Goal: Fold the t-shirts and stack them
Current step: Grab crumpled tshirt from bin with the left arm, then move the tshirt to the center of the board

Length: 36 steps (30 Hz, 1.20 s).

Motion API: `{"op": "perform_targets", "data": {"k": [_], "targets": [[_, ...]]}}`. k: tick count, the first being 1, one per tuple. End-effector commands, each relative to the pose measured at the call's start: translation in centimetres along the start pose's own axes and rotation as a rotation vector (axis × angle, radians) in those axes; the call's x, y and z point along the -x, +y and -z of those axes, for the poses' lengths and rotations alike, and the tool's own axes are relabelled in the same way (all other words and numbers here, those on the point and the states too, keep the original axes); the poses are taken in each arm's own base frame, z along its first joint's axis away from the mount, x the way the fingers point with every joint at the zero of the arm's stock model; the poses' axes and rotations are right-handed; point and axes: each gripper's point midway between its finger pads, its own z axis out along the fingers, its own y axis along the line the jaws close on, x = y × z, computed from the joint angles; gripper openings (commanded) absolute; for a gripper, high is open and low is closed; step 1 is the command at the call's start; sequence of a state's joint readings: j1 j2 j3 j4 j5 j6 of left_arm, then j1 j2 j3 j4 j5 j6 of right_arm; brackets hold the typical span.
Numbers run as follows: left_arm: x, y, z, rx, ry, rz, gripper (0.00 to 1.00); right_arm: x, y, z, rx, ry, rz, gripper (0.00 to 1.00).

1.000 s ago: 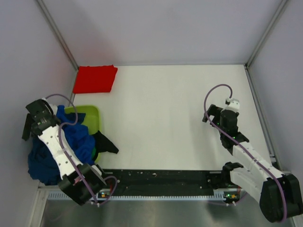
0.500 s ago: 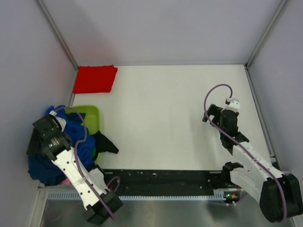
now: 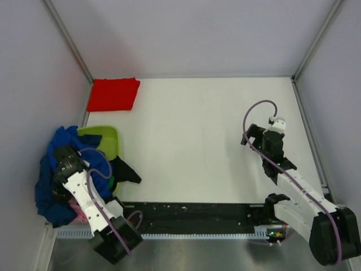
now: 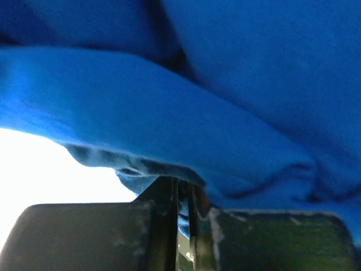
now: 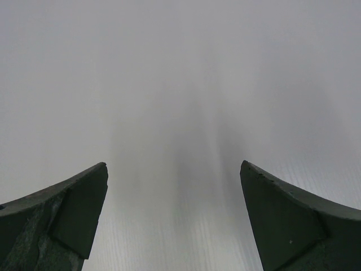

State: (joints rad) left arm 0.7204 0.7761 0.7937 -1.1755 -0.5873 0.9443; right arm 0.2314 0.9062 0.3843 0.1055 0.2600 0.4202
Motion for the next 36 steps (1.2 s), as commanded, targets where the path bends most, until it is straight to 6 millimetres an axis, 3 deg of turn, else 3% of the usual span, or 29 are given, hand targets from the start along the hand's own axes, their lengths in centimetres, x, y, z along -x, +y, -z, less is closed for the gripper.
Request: {"op": "perform_targets", "data": {"k": [1, 7, 10, 13, 15, 16, 21, 24, 26, 28, 30, 32, 36], "targets": [[1.2, 5.9, 1.6, 0.217, -0.05, 0.156, 0.0, 1.2, 0.4, -0.1, 0.018, -0.044, -0.009, 0.99], [1.6, 15.9, 9.4, 0.511, -0.239, 0.396, 0.0, 1.2, 0.4, -0.1, 0.018, -0.045, -0.008, 0.99], [3.3, 20.4, 13.5, 0.586, -0.409, 0.507, 0.0, 1.3, 0.5, -0.1, 0.021, -0.048, -0.007, 0.99], [7.4, 24.4, 17.8, 0.581, -0.67, 0.596, 0.0, 1.3, 0.4, -0.1, 0.019, -0.05, -0.008, 0.99], [11.4, 25.4, 21.7, 0.495, -0.888, 0.622, 0.0, 1.2, 0.4, -0.1, 0.019, -0.047, -0.005, 0.99], [14.4, 24.8, 24.3, 0.426, -1.015, 0.585, 0.0, 1.3, 0.5, -0.1, 0.023, -0.05, -0.006, 0.99], [23.5, 19.1, 37.4, 0.17, -1.481, 0.448, 0.0, 1.2, 0.5, -0.1, 0.028, -0.045, 0.006, 0.99], [26.8, 14.3, 44.7, 0.061, -1.661, 0.335, 0.0, 1.2, 1.0, -0.1, 0.058, -0.04, 0.017, 0.99], [28.1, 8.7, 49.3, -0.009, -1.776, 0.163, 0.0, 1.2, 1.2, 0.0, 0.072, -0.039, 0.023, 0.99], [28.9, 2.5, 52.2, -0.053, -1.843, -0.037, 0.0, 1.4, 1.6, 0.1, 0.087, -0.037, 0.03, 0.99], [29.8, -4.1, 53.2, -0.12, -1.859, -0.242, 0.0, 1.8, 2.1, 0.2, 0.102, -0.027, 0.037, 0.99], [31.3, -10.4, 52.6, -0.219, -1.829, -0.42, 0.0, 2.6, 2.5, 0.5, 0.11, -0.018, 0.043, 0.99], [36.9, -20.6, 47.2, -0.304, -1.653, -0.617, 0.0, 3.9, 2.4, 1.2, 0.07, 0.011, 0.036, 0.99]]}}
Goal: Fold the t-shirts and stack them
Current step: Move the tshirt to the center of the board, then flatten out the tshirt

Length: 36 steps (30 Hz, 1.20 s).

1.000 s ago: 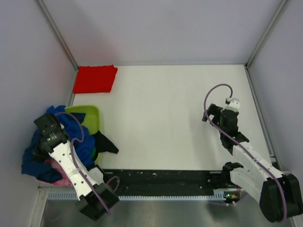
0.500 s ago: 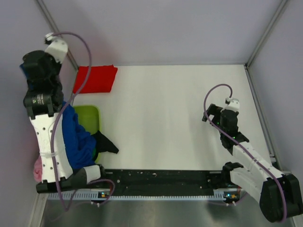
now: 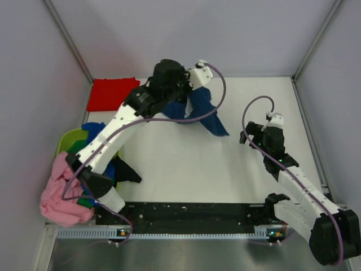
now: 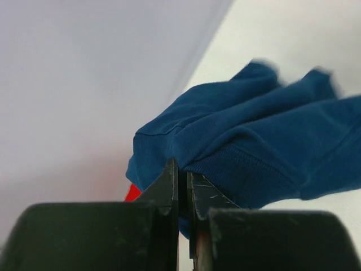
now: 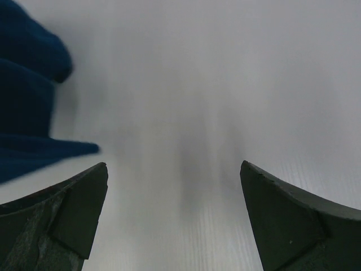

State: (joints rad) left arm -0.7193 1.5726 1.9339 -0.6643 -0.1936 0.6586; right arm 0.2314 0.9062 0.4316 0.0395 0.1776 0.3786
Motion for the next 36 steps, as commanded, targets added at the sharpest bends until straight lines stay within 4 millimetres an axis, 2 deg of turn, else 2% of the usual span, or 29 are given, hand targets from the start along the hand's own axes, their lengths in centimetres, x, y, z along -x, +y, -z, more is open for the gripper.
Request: {"op": "perform_targets", "data": {"k": [1, 2, 4, 6, 7, 9, 12, 14, 16, 19, 23, 27, 28, 30, 31, 32, 33, 34, 36], "targets": [[-5.5, -8.3, -9.0, -0.224, 0.118, -0.011, 0.0, 4.1, 0.7, 1.0, -0.022, -0.035, -0.012, 0.99], [-6.2, -9.8, -10.0, -0.272, 0.138, 0.005, 0.08, 4.3, 0.4, 1.3, -0.043, -0.026, -0.012, 0.99], [-7.7, -12.2, -12.3, -0.321, 0.179, 0.043, 0.52, 4.8, 0.4, 1.7, -0.057, -0.012, 0.002, 0.99], [-8.6, -13.1, -14.1, -0.324, 0.214, 0.07, 0.82, 5.0, 0.4, 1.9, -0.056, 0.002, 0.021, 0.99], [-8.9, -13.3, -14.5, -0.325, 0.23, 0.073, 0.92, 5.0, 0.6, 2.0, -0.044, 0.012, 0.036, 0.99], [-9.0, -12.7, -14.6, -0.311, 0.236, 0.097, 0.99, 4.5, 1.1, 2.1, -0.015, 0.045, 0.059, 0.99], [-9.1, -11.0, -13.2, -0.298, 0.213, 0.149, 0.99, 2.2, 2.0, 2.2, 0.05, 0.168, 0.097, 0.98], [-9.9, -9.1, -11.9, -0.252, 0.212, 0.173, 0.99, 0.3, 1.8, 2.2, 0.05, 0.26, 0.099, 0.91], [-11.0, -7.1, -10.1, -0.202, 0.221, 0.197, 0.99, -2.0, 1.3, 2.0, 0.036, 0.347, 0.104, 0.85], [-13.5, -5.0, -7.6, -0.158, 0.25, 0.265, 0.99, -5.1, 0.6, 1.4, 0.016, 0.453, 0.104, 0.82], [-16.9, -3.3, -4.3, -0.142, 0.278, 0.36, 0.99, -8.9, 0.2, 0.5, 0.009, 0.611, 0.109, 0.82], [-19.5, -0.7, -0.7, -0.058, 0.302, 0.398, 0.99, -10.6, 1.5, 0.1, 0.053, 0.721, 0.147, 0.67], [-20.4, -0.4, 0.0, -0.044, 0.315, 0.408, 0.99, -11.1, 2.0, 0.1, 0.068, 0.75, 0.159, 0.55], [-21.3, 0.3, 1.5, -0.017, 0.318, 0.421, 0.99, -11.5, 4.1, 0.4, 0.147, 0.803, 0.173, 0.21], [-21.7, 0.7, 2.2, 0.0, 0.317, 0.424, 0.99, -11.4, 5.9, 0.7, 0.219, 0.822, 0.168, 0.06], [-21.9, 1.3, 2.9, 0.021, 0.316, 0.425, 0.99, -10.7, 8.6, 1.2, 0.326, 0.83, 0.153, 0.0], [-22.3, 1.7, 3.4, 0.037, 0.319, 0.425, 0.99, -9.8, 11.6, 2.1, 0.451, 0.841, 0.138, 0.0], [-22.5, 2.2, 3.9, 0.056, 0.316, 0.424, 0.99, -8.2, 15.1, 3.1, 0.586, 0.818, 0.158, 0.0], [-23.1, 3.5, 4.8, 0.102, 0.32, 0.431, 0.99, -4.0, 22.1, 6.6, 0.875, 0.737, 0.221, 0.0]]}}
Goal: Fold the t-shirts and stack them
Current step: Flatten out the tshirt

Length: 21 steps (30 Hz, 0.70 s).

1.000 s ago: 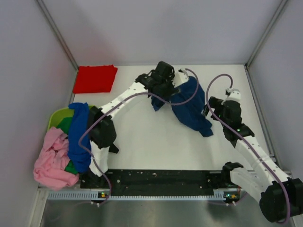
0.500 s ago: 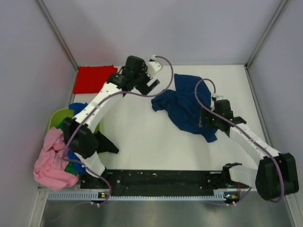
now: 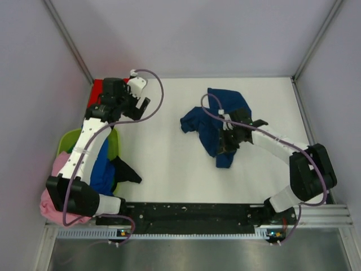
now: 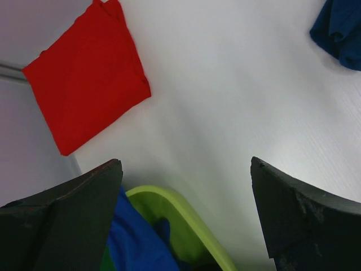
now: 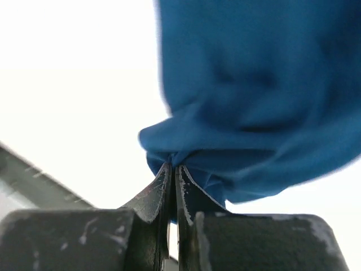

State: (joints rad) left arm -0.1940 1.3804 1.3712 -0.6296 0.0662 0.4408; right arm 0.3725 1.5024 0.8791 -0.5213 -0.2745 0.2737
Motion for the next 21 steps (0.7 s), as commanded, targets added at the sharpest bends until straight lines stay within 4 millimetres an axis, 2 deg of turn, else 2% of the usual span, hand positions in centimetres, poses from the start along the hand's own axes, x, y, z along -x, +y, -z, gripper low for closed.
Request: {"op": "perform_targets", "data": {"k": [1, 2, 3, 4, 5, 7, 9, 10, 14, 15, 16, 17, 18, 19, 21], "targets": [[1.6, 3.2, 3.0, 0.093, -0.104, 0.025, 0.99, 5.3, 18.5, 9.4, 0.601, -0.148, 0.395, 0.0], [1.5, 4.1, 3.3, 0.113, -0.103, 0.035, 0.99, 6.6, 21.7, 12.8, 0.703, -0.225, 0.468, 0.0], [1.6, 4.8, 3.7, 0.13, -0.108, 0.046, 0.99, 7.9, 23.8, 16.0, 0.782, -0.297, 0.492, 0.0], [1.5, 5.4, 4.1, 0.143, -0.11, 0.058, 0.99, 9.5, 24.9, 18.9, 0.817, -0.393, 0.498, 0.0], [1.6, 5.8, 4.5, 0.146, -0.118, 0.069, 0.99, 11.2, 25.3, 21.4, 0.816, -0.482, 0.483, 0.0], [1.9, 6.1, 5.1, 0.144, -0.129, 0.07, 0.99, 14.6, 24.1, 24.5, 0.769, -0.621, 0.402, 0.0], [2.2, 5.9, 5.5, 0.133, -0.144, 0.06, 0.99, 17.3, 20.6, 25.6, 0.703, -0.695, 0.27, 0.0], [2.5, 5.7, 5.7, 0.122, -0.157, 0.055, 0.99, 17.9, 18.9, 25.6, 0.689, -0.706, 0.204, 0.0], [3.2, 4.4, 5.4, 0.054, -0.186, 0.063, 0.99, 18.5, 11.2, 24.8, 0.67, -0.758, -0.037, 0.0], [3.5, 3.6, 5.1, 0.011, -0.194, 0.064, 0.97, 17.8, 8.9, 23.6, 0.647, -0.753, -0.119, 0.0], [3.5, 2.4, 4.6, -0.044, -0.193, 0.065, 0.94, 18.0, 6.3, 23.6, 0.611, -0.802, -0.172, 0.0], [3.9, 0.5, 4.2, -0.128, -0.2, 0.054, 0.92, 18.0, 3.5, 23.3, 0.561, -0.835, -0.243, 0.0], [3.9, -1.4, 3.5, -0.196, -0.188, 0.033, 0.88, 17.9, -0.2, 23.1, 0.499, -0.876, -0.334, 0.0], [3.7, -3.2, 2.8, -0.254, -0.167, 0.001, 0.86, 17.7, -2.8, 23.0, 0.472, -0.906, -0.403, 0.0], [3.2, -7.7, 1.4, -0.362, -0.118, -0.086, 0.82, 16.8, -6.6, 22.2, 0.442, -0.938, -0.513, 0.0]]}}
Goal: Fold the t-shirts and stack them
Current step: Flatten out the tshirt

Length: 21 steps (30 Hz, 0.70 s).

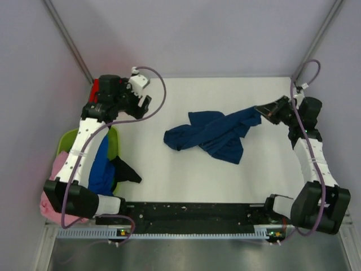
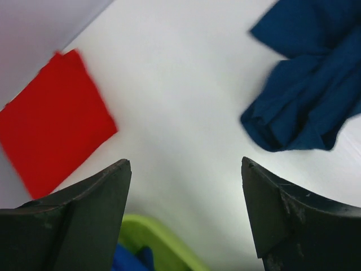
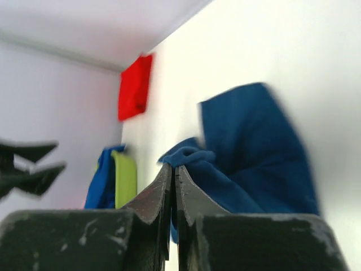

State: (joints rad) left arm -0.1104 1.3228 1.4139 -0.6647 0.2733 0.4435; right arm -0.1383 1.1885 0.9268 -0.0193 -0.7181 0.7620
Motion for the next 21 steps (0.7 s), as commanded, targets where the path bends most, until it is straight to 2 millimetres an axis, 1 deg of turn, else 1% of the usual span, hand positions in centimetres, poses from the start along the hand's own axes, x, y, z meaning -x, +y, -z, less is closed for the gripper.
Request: {"op": "perform_targets", "data": {"k": [1, 3, 4, 7, 8, 10, 11, 12, 13, 14, 15, 16, 17, 18, 19, 21], "targets": [[0.2, -10.4, -3.1, -0.336, 0.037, -0.153, 0.82, 4.2, -4.8, 3.1, -0.061, -0.21, -0.123, 0.0], [-1.0, -15.3, -4.5, -0.455, 0.079, -0.248, 0.81, 4.1, -6.8, 3.1, -0.123, -0.221, -0.125, 0.0], [-1.5, -18.0, -4.8, -0.523, 0.093, -0.296, 0.81, 4.0, -7.7, 3.0, -0.152, -0.219, -0.121, 0.0], [-3.0, -24.6, -6.2, -0.674, 0.135, -0.409, 0.81, 3.6, -8.8, 2.7, -0.183, -0.206, -0.117, 0.0], [-3.5, -26.3, -6.8, -0.708, 0.152, -0.437, 0.81, 3.6, -9.1, 2.7, -0.193, -0.208, -0.115, 0.0], [-3.7, -29.9, -7.6, -0.771, 0.174, -0.499, 0.81, 3.9, -9.4, 2.8, -0.212, -0.219, -0.099, 0.0], [-4.4, -32.0, -8.3, -0.808, 0.201, -0.525, 0.81, 4.0, -9.5, 2.9, -0.218, -0.224, -0.092, 0.0], [-3.9, -33.8, -8.6, -0.829, 0.183, -0.553, 0.81, 4.1, -9.4, 2.9, -0.221, -0.228, -0.085, 0.0], [-3.6, -34.8, -9.7, -0.813, 0.175, -0.552, 0.81, 4.1, -9.4, 2.9, -0.221, -0.226, -0.079, 0.0], [-2.6, -35.4, -10.8, -0.784, 0.154, -0.548, 0.81, 4.1, -9.3, 3.0, -0.222, -0.225, -0.073, 0.0], [-2.2, -35.6, -12.1, -0.744, 0.154, -0.546, 0.82, 4.2, -9.4, 3.0, -0.224, -0.227, -0.07, 0.0], [-2.2, -35.4, -13.7, -0.688, 0.17, -0.535, 0.84, 4.1, -9.2, 3.1, -0.222, -0.224, -0.065, 0.0], [-1.8, -35.2, -14.9, -0.644, 0.18, -0.521, 0.85, 4.1, -9.2, 3.1, -0.224, -0.223, -0.061, 0.0], [-2.1, -35.1, -16.1, -0.614, 0.197, -0.524, 0.86, 4.1, -9.1, 3.2, -0.225, -0.226, -0.055, 0.0], [-2.1, -35.2, -16.9, -0.598, 0.202, -0.522, 0.87, 4.1, -9.0, 3.3, -0.223, -0.228, -0.051, 0.0], [-2.8, -36.0, -18.1, -0.616, 0.219, -0.515, 0.89, 4.1, -8.9, 3.4, -0.224, -0.232, -0.043, 0.0]]}}
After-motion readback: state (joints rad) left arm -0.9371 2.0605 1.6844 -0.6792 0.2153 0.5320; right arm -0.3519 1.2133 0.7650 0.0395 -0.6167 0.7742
